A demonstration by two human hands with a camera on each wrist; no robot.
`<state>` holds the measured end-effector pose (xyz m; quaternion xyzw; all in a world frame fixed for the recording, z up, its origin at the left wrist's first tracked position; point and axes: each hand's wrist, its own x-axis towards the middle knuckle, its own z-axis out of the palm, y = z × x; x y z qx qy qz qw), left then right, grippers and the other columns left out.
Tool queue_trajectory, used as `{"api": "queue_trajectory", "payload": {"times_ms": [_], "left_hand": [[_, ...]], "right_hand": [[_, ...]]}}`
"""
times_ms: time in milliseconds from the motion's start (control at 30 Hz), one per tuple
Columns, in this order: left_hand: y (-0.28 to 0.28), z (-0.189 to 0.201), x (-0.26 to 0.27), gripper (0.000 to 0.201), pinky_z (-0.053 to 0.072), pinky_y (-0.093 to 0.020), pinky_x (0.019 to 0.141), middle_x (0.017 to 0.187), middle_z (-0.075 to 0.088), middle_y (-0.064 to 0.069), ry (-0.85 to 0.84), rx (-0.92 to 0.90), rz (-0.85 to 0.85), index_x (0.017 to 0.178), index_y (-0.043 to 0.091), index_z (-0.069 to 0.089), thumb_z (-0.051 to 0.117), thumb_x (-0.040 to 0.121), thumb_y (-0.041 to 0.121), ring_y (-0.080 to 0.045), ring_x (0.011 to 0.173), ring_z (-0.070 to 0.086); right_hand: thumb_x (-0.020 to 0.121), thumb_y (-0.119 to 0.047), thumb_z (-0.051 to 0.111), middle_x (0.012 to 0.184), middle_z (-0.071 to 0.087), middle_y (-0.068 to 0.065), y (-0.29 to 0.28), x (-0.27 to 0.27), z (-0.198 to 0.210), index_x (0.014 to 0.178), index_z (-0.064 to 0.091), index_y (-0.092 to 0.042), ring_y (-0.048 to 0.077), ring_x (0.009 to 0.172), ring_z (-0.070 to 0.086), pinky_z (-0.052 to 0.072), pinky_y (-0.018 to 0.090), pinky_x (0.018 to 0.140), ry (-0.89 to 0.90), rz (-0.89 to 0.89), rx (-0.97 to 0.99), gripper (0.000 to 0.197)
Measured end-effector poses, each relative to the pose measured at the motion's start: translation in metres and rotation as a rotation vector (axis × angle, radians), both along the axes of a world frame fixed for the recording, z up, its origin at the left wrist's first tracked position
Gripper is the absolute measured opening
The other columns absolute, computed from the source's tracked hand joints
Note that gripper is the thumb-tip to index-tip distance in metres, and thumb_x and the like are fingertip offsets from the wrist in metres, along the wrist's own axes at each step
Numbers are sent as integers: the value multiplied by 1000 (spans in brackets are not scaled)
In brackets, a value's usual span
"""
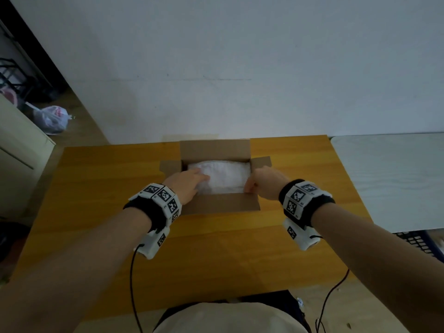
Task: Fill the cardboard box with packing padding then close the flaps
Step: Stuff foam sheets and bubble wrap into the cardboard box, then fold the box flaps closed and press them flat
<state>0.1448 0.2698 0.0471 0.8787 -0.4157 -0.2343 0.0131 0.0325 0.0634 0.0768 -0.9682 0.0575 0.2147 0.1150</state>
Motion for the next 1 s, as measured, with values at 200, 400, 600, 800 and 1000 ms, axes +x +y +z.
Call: {"api": "queue_trajectory", "payload": {"times_ms": [200,400,600,800,1000], "left_hand": [[1,-6,-5,84,39,-38,107,159,-1,7,42,87,18,147,39,18,35,86,-17,-27,142,24],[14,-6,-10,56,24,-38,116,158,15,1,-69,-73,24,146,30,29,36,98,2,-23,144,20],[31,-8,-7,43,13,-39,119,158,15,-3,-154,-113,67,145,25,32,31,102,23,-22,145,13],[48,-10,-9,53,33,-38,111,159,-9,-7,-69,-158,311,149,26,21,40,99,30,-30,145,15],[47,-10,-10,71,40,-38,103,158,-10,-11,60,-245,592,152,20,3,46,97,32,-33,136,35]], "right_hand": [[94,-1,40,124,64,4,3,-5,-12,119,64,-23,26,111,57,45,32,91,-62,84,-132,40],[94,-5,42,125,63,1,-5,-16,-19,118,64,-20,22,115,57,48,34,91,-206,-33,-38,36],[98,-19,39,157,21,0,-7,-24,-21,146,29,-21,25,139,33,36,42,110,-245,-89,44,49],[96,-31,47,160,-6,-4,-7,-33,-24,151,2,-25,25,146,15,25,49,115,-223,-235,102,71],[88,-34,61,160,-6,5,-6,-35,-36,150,-8,-16,25,147,11,26,44,116,-236,-566,333,94]]}}
